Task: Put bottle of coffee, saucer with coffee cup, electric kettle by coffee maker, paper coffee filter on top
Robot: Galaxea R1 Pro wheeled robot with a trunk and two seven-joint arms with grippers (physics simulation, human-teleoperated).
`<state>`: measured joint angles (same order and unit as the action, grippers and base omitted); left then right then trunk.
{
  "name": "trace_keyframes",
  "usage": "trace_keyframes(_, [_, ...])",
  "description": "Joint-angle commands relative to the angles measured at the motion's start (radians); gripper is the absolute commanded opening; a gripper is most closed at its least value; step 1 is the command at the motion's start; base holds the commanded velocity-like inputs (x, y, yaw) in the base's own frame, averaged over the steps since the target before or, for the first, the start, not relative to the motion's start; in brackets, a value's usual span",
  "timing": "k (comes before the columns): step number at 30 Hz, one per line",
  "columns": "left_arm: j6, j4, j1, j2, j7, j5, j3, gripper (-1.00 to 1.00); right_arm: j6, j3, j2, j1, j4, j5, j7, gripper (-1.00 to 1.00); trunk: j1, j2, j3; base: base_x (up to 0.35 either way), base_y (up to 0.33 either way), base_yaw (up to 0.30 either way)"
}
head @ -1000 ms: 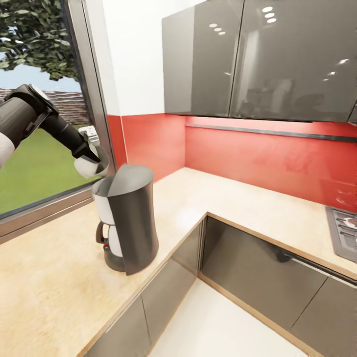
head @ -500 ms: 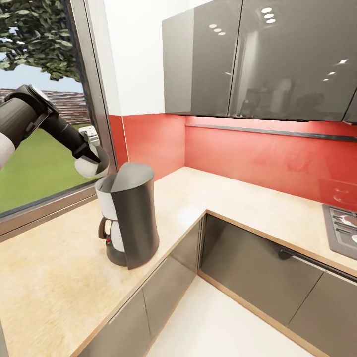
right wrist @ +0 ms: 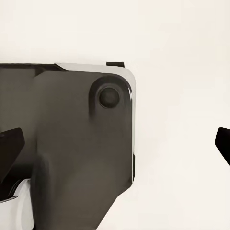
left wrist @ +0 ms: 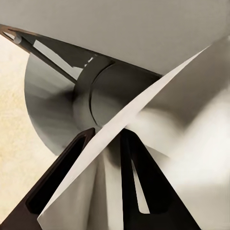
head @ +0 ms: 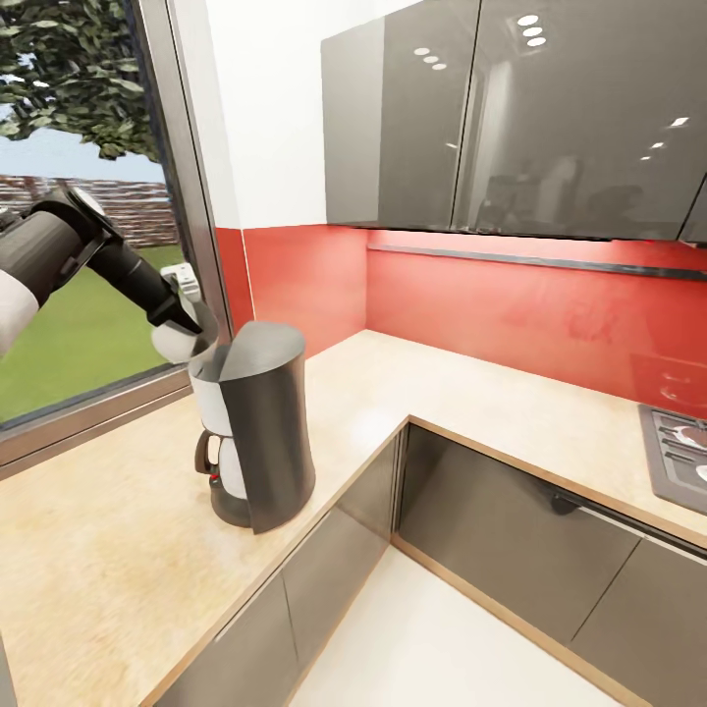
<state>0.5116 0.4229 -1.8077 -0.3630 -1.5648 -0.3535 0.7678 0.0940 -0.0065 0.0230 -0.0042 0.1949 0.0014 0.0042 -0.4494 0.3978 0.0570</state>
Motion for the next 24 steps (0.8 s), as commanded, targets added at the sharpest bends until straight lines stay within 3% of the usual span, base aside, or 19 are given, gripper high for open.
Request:
trace_keyframes(1, [0.008,0.002,0.002,-0.001,-0.006,-0.005,0.000,-1.00,0.003,-0.001,0.000,0.000,0.000,0.000,0.000,1.00,-0.001,0.002,0.002,0.000,0.000,0.000])
trace_keyframes(24, [0.008,0.002,0.007,-0.001,-0.006,-0.005,-0.003,-1.00,0.003,-0.001,0.000,0.000,0.000,0.000,0.000,1.00,-0.001,0.002,0.002,0.014,0.000,0.000])
